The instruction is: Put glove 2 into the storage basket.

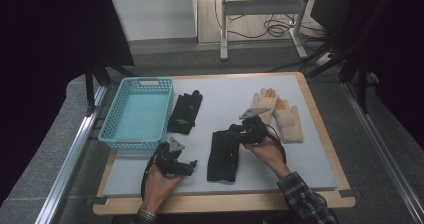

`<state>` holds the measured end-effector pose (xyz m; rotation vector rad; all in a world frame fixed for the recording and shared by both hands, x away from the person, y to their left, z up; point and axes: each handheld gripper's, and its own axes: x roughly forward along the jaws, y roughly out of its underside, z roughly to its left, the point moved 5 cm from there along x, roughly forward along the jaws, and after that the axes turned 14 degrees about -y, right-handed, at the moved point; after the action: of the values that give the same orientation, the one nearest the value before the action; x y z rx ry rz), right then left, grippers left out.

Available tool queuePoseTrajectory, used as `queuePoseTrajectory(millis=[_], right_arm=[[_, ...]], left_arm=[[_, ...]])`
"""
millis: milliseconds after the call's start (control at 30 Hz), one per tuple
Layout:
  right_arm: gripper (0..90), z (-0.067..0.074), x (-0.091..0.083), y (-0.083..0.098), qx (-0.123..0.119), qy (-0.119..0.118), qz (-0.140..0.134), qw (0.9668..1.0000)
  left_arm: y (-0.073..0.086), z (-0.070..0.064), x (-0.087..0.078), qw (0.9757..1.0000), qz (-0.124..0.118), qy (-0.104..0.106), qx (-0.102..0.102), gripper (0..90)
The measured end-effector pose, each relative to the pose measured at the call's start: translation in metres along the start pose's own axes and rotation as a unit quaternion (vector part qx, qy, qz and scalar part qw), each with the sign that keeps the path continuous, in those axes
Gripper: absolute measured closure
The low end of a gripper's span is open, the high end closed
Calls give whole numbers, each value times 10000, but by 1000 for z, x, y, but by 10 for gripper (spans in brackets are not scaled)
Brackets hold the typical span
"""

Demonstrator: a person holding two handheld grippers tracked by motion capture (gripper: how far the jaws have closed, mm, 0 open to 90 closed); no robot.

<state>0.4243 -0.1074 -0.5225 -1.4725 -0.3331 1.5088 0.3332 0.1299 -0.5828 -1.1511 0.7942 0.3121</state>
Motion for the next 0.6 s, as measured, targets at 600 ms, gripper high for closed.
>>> queuePoseTrajectory(millis=[600], right_arm=[[660, -4, 85, -58, -138, -268, 251, 9992]], left_arm=[[8, 3, -2, 9997, 12, 137, -220, 27]])
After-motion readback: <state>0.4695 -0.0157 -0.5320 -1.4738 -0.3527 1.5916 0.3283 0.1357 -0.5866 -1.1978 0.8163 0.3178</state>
